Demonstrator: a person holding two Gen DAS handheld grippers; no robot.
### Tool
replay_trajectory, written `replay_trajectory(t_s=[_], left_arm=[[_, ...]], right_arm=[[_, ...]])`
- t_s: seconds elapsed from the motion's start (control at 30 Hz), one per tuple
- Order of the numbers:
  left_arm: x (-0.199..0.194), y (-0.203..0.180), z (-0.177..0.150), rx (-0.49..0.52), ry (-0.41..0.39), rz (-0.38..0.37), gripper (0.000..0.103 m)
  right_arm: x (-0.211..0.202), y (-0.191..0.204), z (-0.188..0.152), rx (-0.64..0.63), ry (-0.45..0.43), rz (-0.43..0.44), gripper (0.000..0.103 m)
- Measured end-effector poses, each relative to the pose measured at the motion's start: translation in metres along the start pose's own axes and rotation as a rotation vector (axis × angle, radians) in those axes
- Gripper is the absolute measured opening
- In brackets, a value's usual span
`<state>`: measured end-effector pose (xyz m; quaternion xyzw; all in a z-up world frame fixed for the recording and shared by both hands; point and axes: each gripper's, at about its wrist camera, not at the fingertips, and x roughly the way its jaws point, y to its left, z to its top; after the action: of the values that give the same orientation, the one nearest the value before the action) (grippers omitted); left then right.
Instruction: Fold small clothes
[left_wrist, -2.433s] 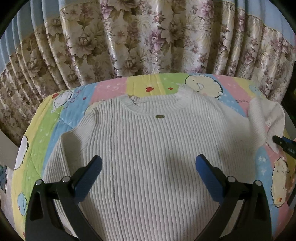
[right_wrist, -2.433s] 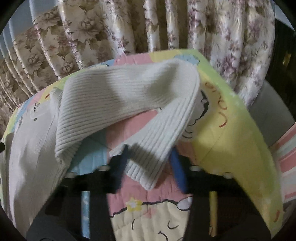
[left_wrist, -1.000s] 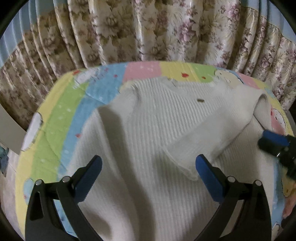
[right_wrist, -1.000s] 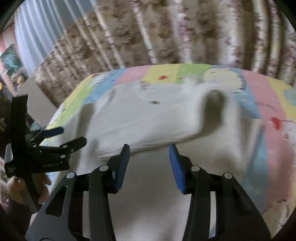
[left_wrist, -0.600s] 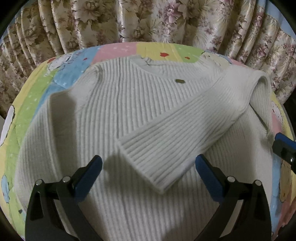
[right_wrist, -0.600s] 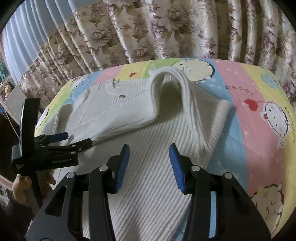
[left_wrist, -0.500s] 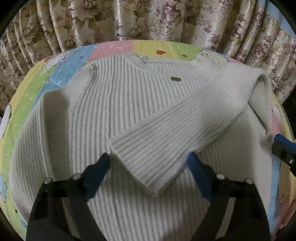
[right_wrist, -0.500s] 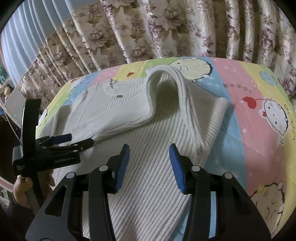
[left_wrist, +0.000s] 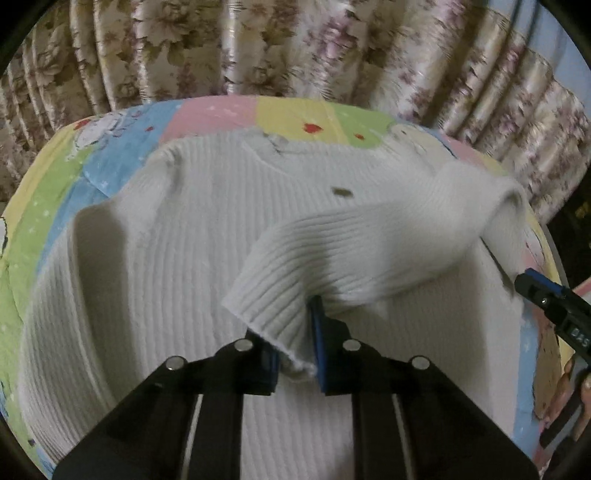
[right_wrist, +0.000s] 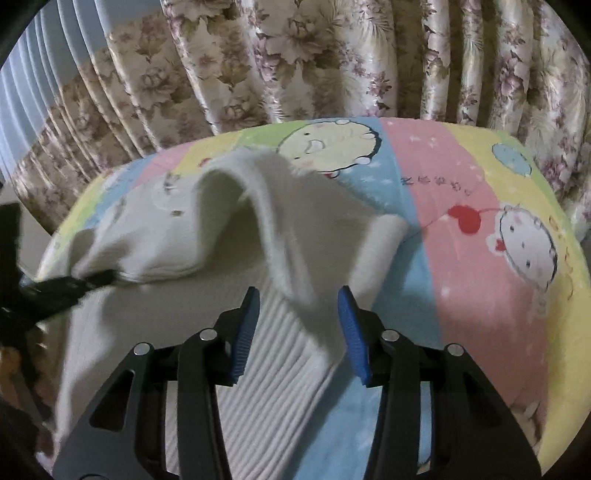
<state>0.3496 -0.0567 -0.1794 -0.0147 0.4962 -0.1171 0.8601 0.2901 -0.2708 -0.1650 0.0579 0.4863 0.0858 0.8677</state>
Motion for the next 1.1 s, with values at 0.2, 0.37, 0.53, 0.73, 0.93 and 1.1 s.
replay_trajectory(t_s=[0.2,0.37,0.53,0.73,0.93,1.1], left_arm=[[0.001,0.039,0.016,-0.049,-0.027,0.043,0.015],[-0.004,0.074,0.013,-0.078,-0.018,0.080,0.015],[-0.011,0.093,0.001,-0.059,0.009,0.084,0.015],[-0.011,0.097,-0.002,-0.040,0.038,0.060,0.015],[-0.009,0.096,-0.001,-0.032,0.047,0.060,0.015],[-0.009,0.093,0.000,-0.019,0.047,0.073,0.015]], right_arm=[[-0.006,0.012,0.004,-0.083,-0.053,0.055,0.012],[-0.005,0.020,-0.020,-0.165,0.021,0.055,0.011],[0.003,0.008,-0.032,-0.148,0.067,0.065,0.011],[-0.007,0.005,-0.019,-0.085,0.063,0.120,0.020],[-0.027,-0.005,0.006,-0.015,-0.016,0.145,0.030],[0.003,-0.022,0.024,0.026,0.025,0.052,0.031]])
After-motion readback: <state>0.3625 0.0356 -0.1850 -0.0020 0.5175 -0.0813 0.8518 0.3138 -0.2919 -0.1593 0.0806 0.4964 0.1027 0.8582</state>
